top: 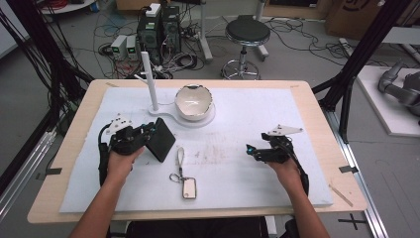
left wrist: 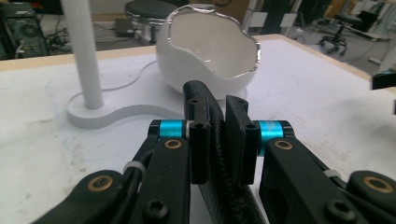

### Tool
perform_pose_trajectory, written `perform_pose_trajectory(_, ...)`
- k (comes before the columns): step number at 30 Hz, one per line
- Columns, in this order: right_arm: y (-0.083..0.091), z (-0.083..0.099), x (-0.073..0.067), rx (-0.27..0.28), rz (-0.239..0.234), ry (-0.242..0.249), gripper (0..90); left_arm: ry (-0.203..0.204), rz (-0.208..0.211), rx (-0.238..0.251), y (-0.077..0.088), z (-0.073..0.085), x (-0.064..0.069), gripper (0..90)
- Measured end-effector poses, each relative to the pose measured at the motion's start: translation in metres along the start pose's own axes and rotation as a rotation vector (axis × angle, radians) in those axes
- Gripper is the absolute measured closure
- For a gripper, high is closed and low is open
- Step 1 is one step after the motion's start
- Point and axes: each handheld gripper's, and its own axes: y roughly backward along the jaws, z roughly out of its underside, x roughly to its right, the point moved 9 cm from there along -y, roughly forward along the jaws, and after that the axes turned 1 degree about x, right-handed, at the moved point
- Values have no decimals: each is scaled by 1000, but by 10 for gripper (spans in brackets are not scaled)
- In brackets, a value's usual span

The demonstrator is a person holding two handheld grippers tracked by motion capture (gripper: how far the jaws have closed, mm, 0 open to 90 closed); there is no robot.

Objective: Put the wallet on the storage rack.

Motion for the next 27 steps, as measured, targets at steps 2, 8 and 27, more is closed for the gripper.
perform_pose_trajectory(2,-7,-6,-9,10,-35,11,202,-10,25,-4,-2,-1,4,799)
perform_pose_trajectory(8,-22,-19,-27,19,-88,56,202,-47,92,-15,-7,-4,18,802)
perform_pose_trajectory(27,-87,-72,-97,95,-319,177,295,-82,290,-79,-11,-7,21,809)
